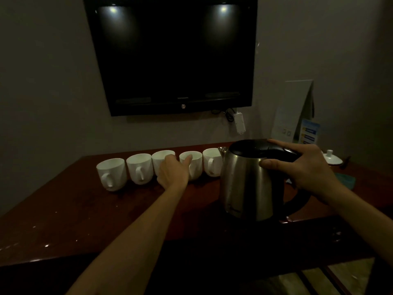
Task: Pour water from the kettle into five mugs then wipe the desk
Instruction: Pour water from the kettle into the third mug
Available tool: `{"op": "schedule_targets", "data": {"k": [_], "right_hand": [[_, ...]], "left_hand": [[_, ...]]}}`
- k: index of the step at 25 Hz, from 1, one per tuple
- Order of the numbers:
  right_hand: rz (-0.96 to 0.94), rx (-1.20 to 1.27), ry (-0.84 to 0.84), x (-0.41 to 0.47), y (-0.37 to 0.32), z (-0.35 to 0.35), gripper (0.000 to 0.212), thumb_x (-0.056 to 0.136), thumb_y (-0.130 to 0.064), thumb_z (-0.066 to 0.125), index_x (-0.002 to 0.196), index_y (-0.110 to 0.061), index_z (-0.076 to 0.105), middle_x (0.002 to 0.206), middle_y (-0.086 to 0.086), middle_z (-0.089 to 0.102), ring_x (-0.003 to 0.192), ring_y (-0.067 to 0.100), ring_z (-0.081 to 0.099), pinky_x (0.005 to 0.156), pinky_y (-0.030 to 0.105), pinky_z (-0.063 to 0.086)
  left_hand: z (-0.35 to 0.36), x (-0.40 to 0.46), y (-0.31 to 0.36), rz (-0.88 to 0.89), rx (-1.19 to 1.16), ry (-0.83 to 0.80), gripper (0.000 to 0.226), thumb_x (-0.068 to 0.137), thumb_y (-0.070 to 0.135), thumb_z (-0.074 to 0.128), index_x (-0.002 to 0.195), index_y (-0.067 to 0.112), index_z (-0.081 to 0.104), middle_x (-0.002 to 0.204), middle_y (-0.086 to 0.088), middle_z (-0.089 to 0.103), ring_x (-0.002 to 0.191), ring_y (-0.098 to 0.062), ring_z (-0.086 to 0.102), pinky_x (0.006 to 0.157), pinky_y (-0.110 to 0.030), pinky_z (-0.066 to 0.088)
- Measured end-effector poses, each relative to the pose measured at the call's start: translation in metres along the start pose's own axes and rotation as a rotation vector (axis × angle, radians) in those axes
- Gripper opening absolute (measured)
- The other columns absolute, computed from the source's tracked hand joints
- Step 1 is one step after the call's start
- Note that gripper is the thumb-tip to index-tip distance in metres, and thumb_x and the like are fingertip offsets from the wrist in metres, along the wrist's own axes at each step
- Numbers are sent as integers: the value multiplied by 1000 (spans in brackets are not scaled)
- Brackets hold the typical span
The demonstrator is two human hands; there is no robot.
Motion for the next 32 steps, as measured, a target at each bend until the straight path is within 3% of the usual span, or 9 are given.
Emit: {"op": "schedule_targets", "data": {"k": [4, 6, 10, 13, 18, 21, 25, 27, 32], "right_hand": [[26, -19, -5, -2, -1, 0, 67, 68, -32, 80, 131, -22, 61, 115, 2, 69, 109, 18, 65, 89, 32, 54], [37, -12, -4, -1, -1, 0, 70, 65, -35, 81, 131, -22, 62, 116, 3, 69, 110, 18, 65, 91, 35, 55], [30, -3, -1, -1, -4, 0, 73, 61, -39, 79, 130, -25, 60, 113, -2, 69, 106, 12, 65, 85, 20, 57], [29, -10, -1, -2, -4, 0, 77, 60, -44, 77, 132, -23, 59, 114, -2, 68, 106, 14, 65, 87, 29, 57], [27, -17, -11, -1, 1, 0, 74, 64, -39, 79, 133, -22, 59, 118, 4, 69, 108, 21, 65, 92, 42, 56], [33, -2, -6, -1, 2, 0, 73, 64, -37, 79, 133, -21, 59, 117, 5, 69, 107, 21, 66, 90, 38, 58], [46, -8, -11, -1, 0, 1, 74, 65, -34, 80, 134, -19, 59, 115, 5, 70, 99, 17, 67, 72, 11, 56], [54, -2, -21, -1, 0, 0, 75, 65, -34, 80, 135, -19, 58, 117, 6, 69, 103, 17, 66, 75, 14, 58], [90, 16, -29, -1, -4, 0, 76, 64, -35, 81, 135, -18, 59, 118, 6, 69, 109, 20, 64, 92, 37, 56]], "left_hand": [[-20, -5, -20, -99, -124, 83, 37, 91, 31, 68, 122, 17, 54, 125, -8, 60, 114, -25, 59, 93, -46, 51], [-19, -6, -28, -176, -203, 62, 35, 94, 25, 65, 124, 16, 48, 128, -10, 58, 115, -28, 58, 92, -47, 51], [-7, 0, -31, -260, -296, -16, 42, 92, 17, 65, 126, 15, 42, 129, -14, 56, 107, -33, 63, 86, -50, 57], [-1, 5, -30, -308, -380, -26, 57, 88, 16, 69, 135, 16, 35, 134, -16, 54, 108, -35, 66, 86, -51, 58], [-9, 4, -32, -319, -220, -10, 83, 88, 27, 73, 150, 12, 21, 144, -19, 46, 126, -37, 52, 96, -48, 48], [-18, 8, -37, -245, -51, -26, 89, 84, 36, 76, 153, 15, 23, 145, -17, 46, 129, -36, 48, 100, -52, 43], [-33, 3, -49, -163, 32, 6, 68, 80, 43, 78, 133, 9, 52, 129, -14, 59, 118, -32, 57, 88, -45, 46], [-38, -1, -54, -144, 22, -29, 55, 81, 44, 77, 120, 8, 60, 118, -13, 64, 109, -30, 60, 81, -40, 47], [-53, -9, -54, -27, 29, -165, 42, 75, 49, 80, 87, 11, 66, 86, -4, 69, 86, -21, 66, 69, -38, 51]]}}
Point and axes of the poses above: each hand's wrist, its own x-axis towards the middle knuckle, its own z-axis out of the palm, y = z × x, the point moved 8 cm from there along x, towards the middle knuckle
